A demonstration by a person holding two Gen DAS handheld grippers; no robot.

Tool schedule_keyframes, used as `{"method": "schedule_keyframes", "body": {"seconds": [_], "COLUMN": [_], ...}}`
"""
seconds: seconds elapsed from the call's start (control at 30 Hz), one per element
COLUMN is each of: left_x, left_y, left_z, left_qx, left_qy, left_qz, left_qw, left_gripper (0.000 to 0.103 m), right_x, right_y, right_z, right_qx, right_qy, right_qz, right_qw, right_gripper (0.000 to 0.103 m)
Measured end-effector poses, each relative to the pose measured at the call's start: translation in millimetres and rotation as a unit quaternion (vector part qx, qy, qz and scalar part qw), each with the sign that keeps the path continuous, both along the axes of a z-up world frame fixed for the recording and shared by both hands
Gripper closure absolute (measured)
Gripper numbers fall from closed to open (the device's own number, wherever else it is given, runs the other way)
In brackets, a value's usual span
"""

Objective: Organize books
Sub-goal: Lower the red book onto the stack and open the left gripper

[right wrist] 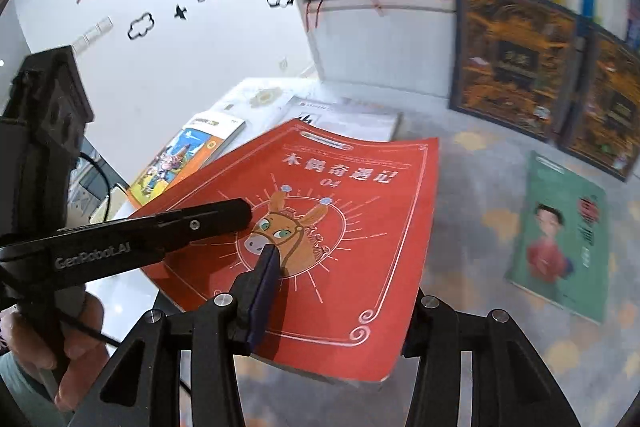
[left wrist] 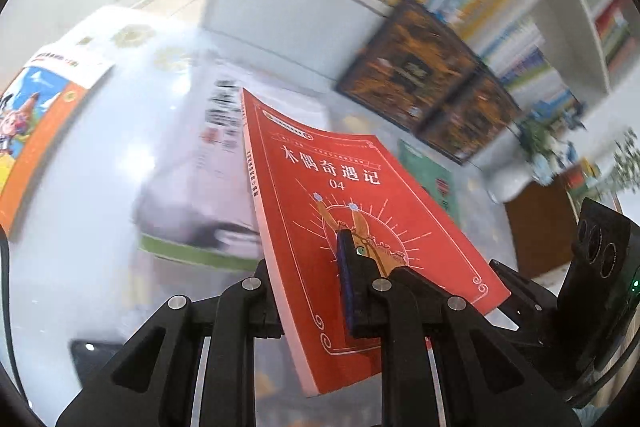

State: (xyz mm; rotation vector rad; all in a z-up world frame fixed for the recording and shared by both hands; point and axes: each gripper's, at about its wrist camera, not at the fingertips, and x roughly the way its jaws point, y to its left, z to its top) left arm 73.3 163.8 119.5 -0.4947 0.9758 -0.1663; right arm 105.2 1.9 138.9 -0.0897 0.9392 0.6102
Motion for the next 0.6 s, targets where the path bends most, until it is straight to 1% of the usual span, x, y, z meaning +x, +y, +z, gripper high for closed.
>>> {"method": "schedule_keyframes", "body": {"seconds": [0.07, 0.2, 0.27, 0.4, 0.47, 0.6], "left_x": [9, 27, 35, 51, 60, 65], "left_y": [14, 37, 44, 52, 57, 67], "left_z": [-10, -27, -32, -37, -41, -50], "left_qx": [0.0, -0.039, -0.049, -0.039, -0.043, -0.055], "left_qy": [0.011, 0.026, 0.028, 0.033, 0.041, 0.059], "left_qz": [0.006, 0.021, 0.027, 0.03, 0.034, 0.051], "left_qw": [0.9999, 0.9987, 0.9981, 0.9983, 0.9976, 0.9955], "left_gripper": [0.088, 0.084, 0.084, 0.08, 0.076, 0.075], "right_x": [12, 34, 42, 58, 62, 70], "right_y": [16, 35, 39, 51, 54, 59], "right_z": [-11, -20, -23, -31, -34, -45], "right_qx": [-0.004, -0.01, -0.007, 0.003, 0.006, 0.014], "right_qy": [0.017, 0.025, 0.033, 0.047, 0.049, 0.074], "right_qz": [-0.006, -0.017, -0.024, -0.037, -0.044, -0.052], "right_qw": [1.0, 0.999, 0.999, 0.998, 0.998, 0.996], "right_gripper": [0.055, 0.055, 0.053, 0.051, 0.05, 0.046]}}
